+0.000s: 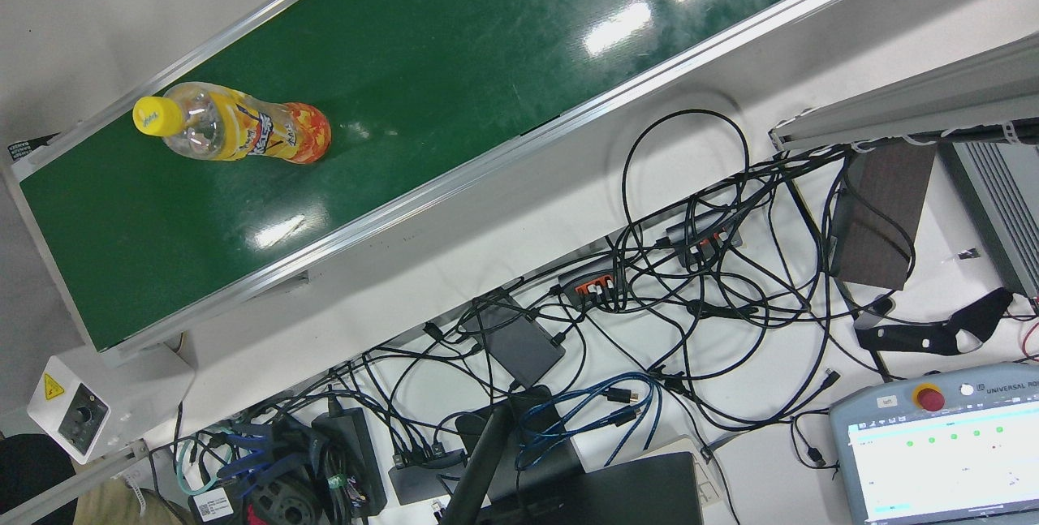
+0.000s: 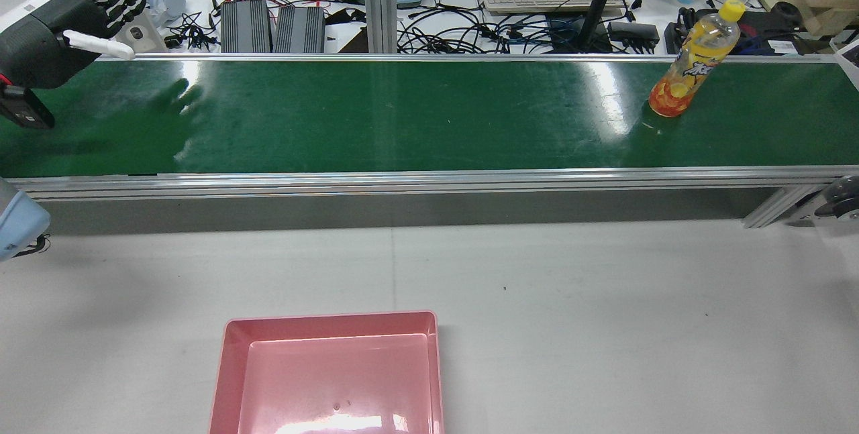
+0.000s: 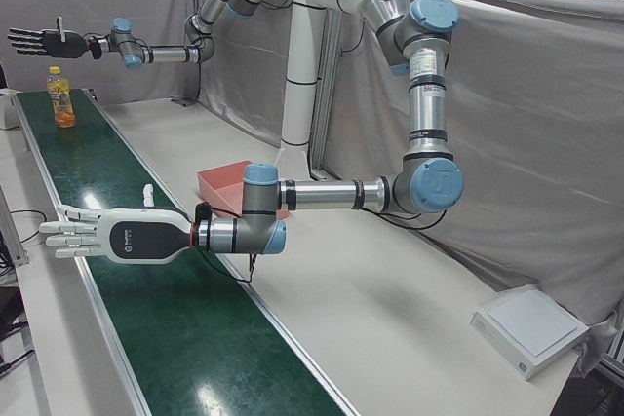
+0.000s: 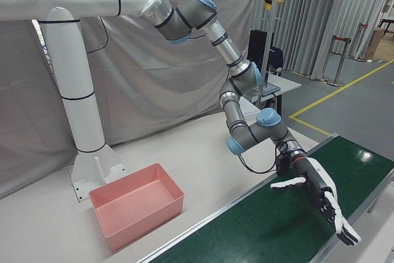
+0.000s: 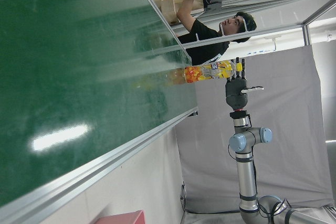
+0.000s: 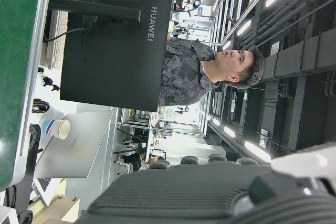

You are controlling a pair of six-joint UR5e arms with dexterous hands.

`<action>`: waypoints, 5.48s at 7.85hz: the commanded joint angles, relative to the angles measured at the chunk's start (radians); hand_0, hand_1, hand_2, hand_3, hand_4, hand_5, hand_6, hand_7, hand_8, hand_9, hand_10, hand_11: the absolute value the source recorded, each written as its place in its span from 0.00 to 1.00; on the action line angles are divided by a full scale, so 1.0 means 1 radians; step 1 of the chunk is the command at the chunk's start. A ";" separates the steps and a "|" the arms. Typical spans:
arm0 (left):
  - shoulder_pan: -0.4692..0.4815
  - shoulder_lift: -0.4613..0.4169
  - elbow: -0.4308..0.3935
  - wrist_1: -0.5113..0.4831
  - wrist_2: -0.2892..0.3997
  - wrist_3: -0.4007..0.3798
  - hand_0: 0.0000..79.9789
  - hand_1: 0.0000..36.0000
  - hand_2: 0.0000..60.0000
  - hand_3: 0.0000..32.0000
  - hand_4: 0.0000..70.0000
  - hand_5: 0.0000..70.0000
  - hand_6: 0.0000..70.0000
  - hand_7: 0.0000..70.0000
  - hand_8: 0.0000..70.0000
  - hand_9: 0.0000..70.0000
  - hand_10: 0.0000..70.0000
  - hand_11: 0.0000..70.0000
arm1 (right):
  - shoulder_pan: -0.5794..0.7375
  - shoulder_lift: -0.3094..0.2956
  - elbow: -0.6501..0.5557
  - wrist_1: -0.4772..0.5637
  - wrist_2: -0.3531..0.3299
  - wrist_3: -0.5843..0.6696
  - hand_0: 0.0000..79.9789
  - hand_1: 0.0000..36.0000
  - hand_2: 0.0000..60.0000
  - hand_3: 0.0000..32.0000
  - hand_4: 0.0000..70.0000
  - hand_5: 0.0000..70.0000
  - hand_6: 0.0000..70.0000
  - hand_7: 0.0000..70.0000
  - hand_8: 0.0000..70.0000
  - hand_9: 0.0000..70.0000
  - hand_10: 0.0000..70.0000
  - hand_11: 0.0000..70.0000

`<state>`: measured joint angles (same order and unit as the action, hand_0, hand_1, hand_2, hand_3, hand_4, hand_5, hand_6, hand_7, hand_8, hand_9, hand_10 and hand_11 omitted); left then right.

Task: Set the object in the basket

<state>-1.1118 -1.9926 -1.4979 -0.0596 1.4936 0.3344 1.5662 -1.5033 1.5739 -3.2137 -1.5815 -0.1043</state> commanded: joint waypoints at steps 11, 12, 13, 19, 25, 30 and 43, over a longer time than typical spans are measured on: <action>-0.025 0.024 -0.064 -0.002 -0.001 -0.015 0.69 0.53 0.00 0.00 0.10 0.28 0.00 0.03 0.04 0.00 0.00 0.00 | 0.000 0.000 0.000 0.000 0.000 0.000 0.00 0.00 0.00 0.00 0.00 0.00 0.00 0.00 0.00 0.00 0.00 0.00; -0.026 0.024 -0.070 -0.002 -0.001 -0.015 0.69 0.54 0.00 0.00 0.11 0.28 0.00 0.03 0.05 0.01 0.00 0.00 | 0.000 0.000 0.000 0.000 0.000 0.000 0.00 0.00 0.00 0.00 0.00 0.00 0.00 0.00 0.00 0.00 0.00 0.00; -0.037 0.046 -0.091 -0.003 -0.001 -0.015 0.69 0.53 0.00 0.00 0.11 0.28 0.00 0.03 0.06 0.02 0.00 0.00 | 0.000 0.000 0.000 0.000 0.000 0.000 0.00 0.00 0.00 0.00 0.00 0.00 0.00 0.00 0.00 0.00 0.00 0.00; -0.054 0.071 -0.091 0.015 0.001 -0.012 0.70 0.53 0.00 0.00 0.14 0.32 0.00 0.04 0.05 0.01 0.00 0.00 | 0.000 0.000 0.000 0.000 0.000 0.000 0.00 0.00 0.00 0.00 0.00 0.00 0.00 0.00 0.00 0.00 0.00 0.00; -0.040 0.060 -0.077 0.058 0.001 0.017 0.70 0.53 0.00 0.00 0.15 0.35 0.00 0.04 0.05 0.00 0.00 0.00 | 0.000 0.000 0.000 0.000 0.000 0.000 0.00 0.00 0.00 0.00 0.00 0.00 0.00 0.00 0.00 0.00 0.00 0.00; -0.043 0.055 -0.093 0.084 0.001 0.037 0.71 0.54 0.00 0.00 0.14 0.30 0.00 0.05 0.04 0.00 0.00 0.00 | 0.000 0.000 0.000 0.000 0.000 0.000 0.00 0.00 0.00 0.00 0.00 0.00 0.00 0.00 0.00 0.00 0.00 0.00; 0.040 -0.037 -0.033 0.094 -0.001 0.066 0.68 0.47 0.00 0.00 0.13 0.33 0.00 0.05 0.04 0.00 0.00 0.01 | 0.000 0.000 0.000 0.000 0.000 0.000 0.00 0.00 0.00 0.00 0.00 0.00 0.00 0.00 0.00 0.00 0.00 0.00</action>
<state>-1.0730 -2.0277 -1.5339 0.0490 1.4926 0.4047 1.5662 -1.5033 1.5739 -3.2137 -1.5815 -0.1043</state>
